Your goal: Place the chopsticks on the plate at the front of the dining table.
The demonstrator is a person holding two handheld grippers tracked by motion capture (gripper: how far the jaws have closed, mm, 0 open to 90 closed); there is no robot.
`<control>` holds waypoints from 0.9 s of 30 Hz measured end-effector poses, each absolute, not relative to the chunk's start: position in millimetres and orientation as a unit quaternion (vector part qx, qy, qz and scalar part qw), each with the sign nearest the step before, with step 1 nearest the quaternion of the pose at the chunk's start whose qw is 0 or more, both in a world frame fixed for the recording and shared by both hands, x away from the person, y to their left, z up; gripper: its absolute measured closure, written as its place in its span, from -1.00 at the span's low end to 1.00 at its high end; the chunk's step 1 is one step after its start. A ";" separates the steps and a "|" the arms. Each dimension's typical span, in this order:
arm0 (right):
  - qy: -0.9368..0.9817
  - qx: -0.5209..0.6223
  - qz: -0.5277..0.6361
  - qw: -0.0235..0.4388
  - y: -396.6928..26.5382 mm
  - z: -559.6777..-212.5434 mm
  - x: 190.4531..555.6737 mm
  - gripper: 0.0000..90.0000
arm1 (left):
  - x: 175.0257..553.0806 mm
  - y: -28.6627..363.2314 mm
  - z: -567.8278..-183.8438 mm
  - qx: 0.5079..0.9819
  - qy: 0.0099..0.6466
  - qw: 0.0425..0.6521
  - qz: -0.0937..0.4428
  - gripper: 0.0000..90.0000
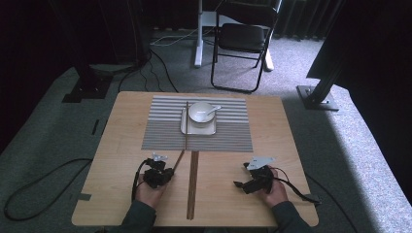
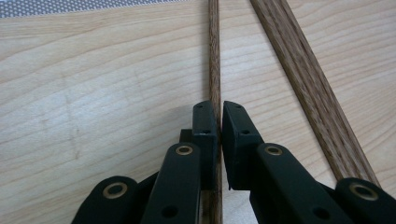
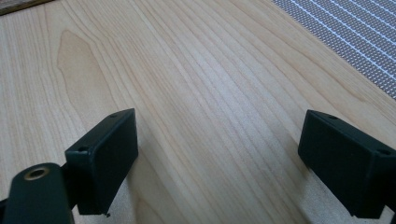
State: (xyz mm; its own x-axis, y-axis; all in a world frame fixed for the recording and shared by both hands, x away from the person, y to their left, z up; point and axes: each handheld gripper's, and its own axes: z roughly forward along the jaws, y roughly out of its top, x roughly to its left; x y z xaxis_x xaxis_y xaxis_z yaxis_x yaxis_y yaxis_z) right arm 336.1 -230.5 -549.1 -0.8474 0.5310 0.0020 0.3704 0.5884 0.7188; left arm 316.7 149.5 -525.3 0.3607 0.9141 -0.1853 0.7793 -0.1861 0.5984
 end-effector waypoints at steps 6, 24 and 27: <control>0.885 0.254 0.376 0.107 -230.5 -549.1 336.2 -0.74 | 319.1 154.8 -524.7 0.756 0.563 0.316 0.112 0.88; 0.885 0.254 0.375 0.107 -230.6 -549.1 336.2 -0.74 | 326.5 163.3 -519.4 0.737 0.581 0.333 0.093 0.88; 0.885 0.255 0.375 0.107 -230.5 -549.1 336.2 -0.74 | 327.4 163.5 -518.9 0.736 0.582 0.333 0.093 0.88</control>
State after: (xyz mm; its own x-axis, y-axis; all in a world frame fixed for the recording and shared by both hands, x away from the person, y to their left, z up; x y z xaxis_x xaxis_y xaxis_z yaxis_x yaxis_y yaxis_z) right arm 336.2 -230.5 -549.1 -0.8475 0.5308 0.0020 0.3703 0.5886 0.7187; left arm 327.4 163.5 -518.9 0.3058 0.9184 -0.2509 0.7943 -0.1008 0.5991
